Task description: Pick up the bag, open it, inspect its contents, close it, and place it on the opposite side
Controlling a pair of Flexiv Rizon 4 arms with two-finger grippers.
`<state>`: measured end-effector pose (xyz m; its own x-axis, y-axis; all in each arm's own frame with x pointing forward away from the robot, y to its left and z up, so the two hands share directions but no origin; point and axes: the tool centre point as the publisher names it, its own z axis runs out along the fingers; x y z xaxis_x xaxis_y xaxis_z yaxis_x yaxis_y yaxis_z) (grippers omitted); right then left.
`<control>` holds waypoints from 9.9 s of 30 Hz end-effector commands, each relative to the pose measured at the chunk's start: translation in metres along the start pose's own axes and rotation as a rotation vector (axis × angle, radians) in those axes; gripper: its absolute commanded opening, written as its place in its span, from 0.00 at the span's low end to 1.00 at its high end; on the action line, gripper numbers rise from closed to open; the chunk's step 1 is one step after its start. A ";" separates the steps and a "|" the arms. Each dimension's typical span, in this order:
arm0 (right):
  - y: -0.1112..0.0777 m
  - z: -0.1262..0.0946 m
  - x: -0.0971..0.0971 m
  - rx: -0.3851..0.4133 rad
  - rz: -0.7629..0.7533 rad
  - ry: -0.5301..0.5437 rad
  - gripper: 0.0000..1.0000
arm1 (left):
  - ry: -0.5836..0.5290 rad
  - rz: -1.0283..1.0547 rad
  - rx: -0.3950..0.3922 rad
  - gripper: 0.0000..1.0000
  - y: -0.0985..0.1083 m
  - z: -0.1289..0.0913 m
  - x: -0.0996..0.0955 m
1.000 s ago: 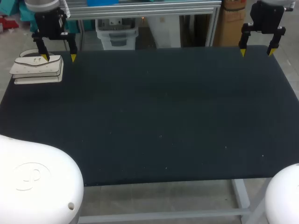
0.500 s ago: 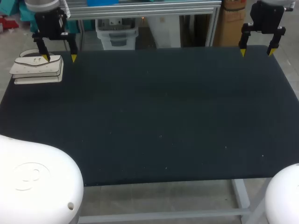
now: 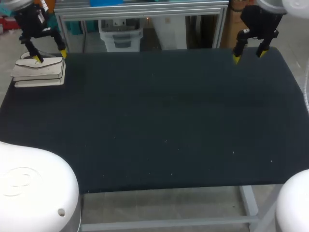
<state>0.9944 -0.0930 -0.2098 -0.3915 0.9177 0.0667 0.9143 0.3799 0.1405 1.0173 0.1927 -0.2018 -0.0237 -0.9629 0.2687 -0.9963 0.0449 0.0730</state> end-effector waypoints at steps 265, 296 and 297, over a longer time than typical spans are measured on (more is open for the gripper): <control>-0.039 0.099 0.138 -0.349 -1.261 0.322 1.00 | 0.658 -0.141 0.187 0.00 0.035 0.209 0.174; -0.039 0.099 0.138 -0.349 -1.261 0.322 1.00 | 0.671 -0.031 0.027 0.00 0.064 0.233 0.221; -0.039 0.099 0.138 -0.349 -1.261 0.322 1.00 | 0.670 -0.041 0.051 0.00 0.064 0.233 0.221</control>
<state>0.9145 0.0296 -0.3037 -0.9903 -0.1184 -0.0727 -0.1389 0.8450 0.5165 0.9386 -0.0768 -0.3611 0.0516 -0.5909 0.8051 -0.9958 0.0306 0.0862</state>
